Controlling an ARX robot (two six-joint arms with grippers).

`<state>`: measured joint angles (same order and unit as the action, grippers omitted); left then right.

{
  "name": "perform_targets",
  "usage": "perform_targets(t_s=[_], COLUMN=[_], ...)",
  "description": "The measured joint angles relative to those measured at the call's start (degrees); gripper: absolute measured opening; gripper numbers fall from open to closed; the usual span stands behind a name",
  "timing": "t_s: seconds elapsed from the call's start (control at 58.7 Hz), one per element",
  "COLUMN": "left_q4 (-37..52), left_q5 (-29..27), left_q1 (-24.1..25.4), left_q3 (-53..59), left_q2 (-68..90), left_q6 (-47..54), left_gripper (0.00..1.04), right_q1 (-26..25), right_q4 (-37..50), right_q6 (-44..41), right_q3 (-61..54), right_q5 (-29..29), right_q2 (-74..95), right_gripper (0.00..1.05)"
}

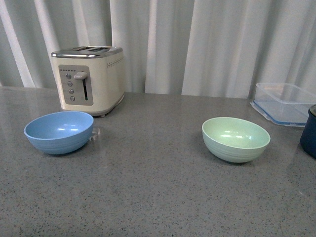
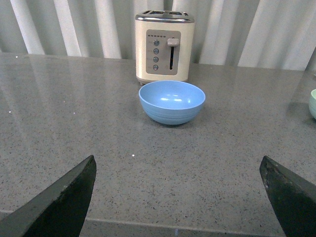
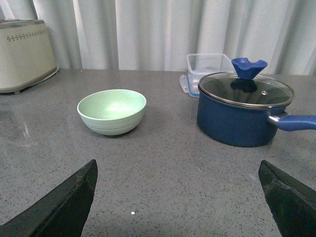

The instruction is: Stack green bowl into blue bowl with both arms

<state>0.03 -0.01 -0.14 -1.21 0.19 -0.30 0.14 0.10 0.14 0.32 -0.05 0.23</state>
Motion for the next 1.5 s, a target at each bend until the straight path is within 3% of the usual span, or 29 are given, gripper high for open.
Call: perform_targets(t_s=[0.545,0.596,0.63,0.732,0.953,1.09,1.498], left_q4=[0.0,-1.3,-2.0,-0.9,3.5,1.3,-8.9], left_q5=[0.0,-3.6,-9.0,-11.6,-5.4,0.0,4.7], left_q1=[0.0,-1.2,-2.5,-3.1,4.6,8.7,9.5], left_q3=[0.0,-0.2,-0.2,-1.2,-15.5,-26.4,-58.1], left_q2=[0.0,0.6,1.7,6.5,28.5,41.8,75.8], left_q6=[0.0,0.3,0.9,1.1,-1.4,-6.8,-15.6], left_gripper=[0.98,0.98,0.98,0.98,0.98,0.98,0.98], right_q1=[0.0,0.0,0.0,0.0,0.0,0.0,0.0], right_q4=[0.0,0.0,0.0,0.0,0.0,0.0,0.0], right_q6=[0.0,0.0,0.0,0.0,0.0,0.0,0.0], right_q3=[0.0,0.0,0.0,0.0,0.0,0.0,0.0], right_q5=[0.0,0.0,0.0,0.0,0.0,0.0,0.0], right_q2=[0.0,0.0,0.0,0.0,0.0,0.0,0.0], right_gripper=[0.95,0.95,0.95,0.95,0.95,0.95,0.95])
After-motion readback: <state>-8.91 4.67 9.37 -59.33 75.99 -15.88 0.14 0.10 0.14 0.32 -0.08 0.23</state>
